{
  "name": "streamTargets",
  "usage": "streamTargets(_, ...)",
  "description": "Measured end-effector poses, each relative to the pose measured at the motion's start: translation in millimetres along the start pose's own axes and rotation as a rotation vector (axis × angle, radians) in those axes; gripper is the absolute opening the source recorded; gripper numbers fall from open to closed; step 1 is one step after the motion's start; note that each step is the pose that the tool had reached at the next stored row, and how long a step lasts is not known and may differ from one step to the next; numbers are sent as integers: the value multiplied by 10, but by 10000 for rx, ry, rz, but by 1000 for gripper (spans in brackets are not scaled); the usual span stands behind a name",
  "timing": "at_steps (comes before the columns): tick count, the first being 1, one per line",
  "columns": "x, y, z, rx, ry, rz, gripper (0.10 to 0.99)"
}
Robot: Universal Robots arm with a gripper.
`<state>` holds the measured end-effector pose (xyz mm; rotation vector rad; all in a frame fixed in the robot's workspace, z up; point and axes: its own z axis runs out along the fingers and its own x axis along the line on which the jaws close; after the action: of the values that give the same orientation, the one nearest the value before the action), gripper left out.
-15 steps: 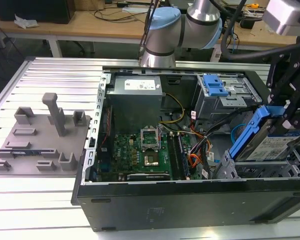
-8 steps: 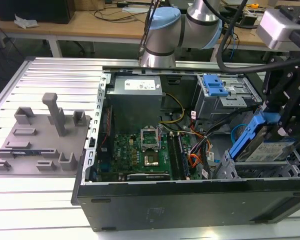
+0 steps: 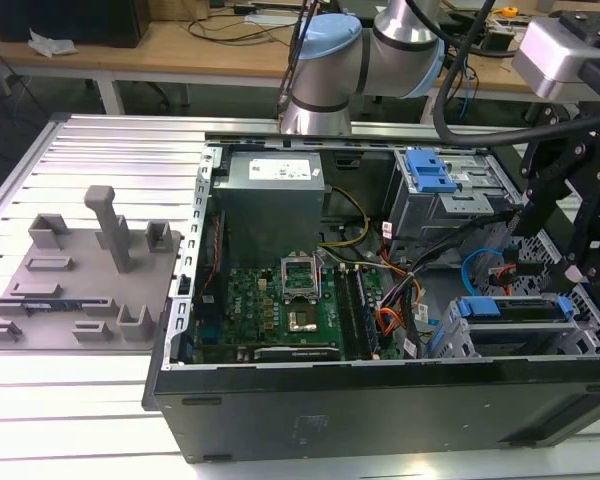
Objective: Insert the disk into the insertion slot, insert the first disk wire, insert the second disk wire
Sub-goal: 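Insert the disk into the insertion slot, then insert the first disk wire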
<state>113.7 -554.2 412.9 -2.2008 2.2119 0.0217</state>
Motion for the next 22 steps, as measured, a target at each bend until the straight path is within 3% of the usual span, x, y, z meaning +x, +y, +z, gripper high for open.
streamTargets(19,-2,3,1,1,111,-3,620)
streamTargets(20,-2,15,2,32,152,-2,620)
streamTargets(22,-1,22,4,263,197,-3,620)
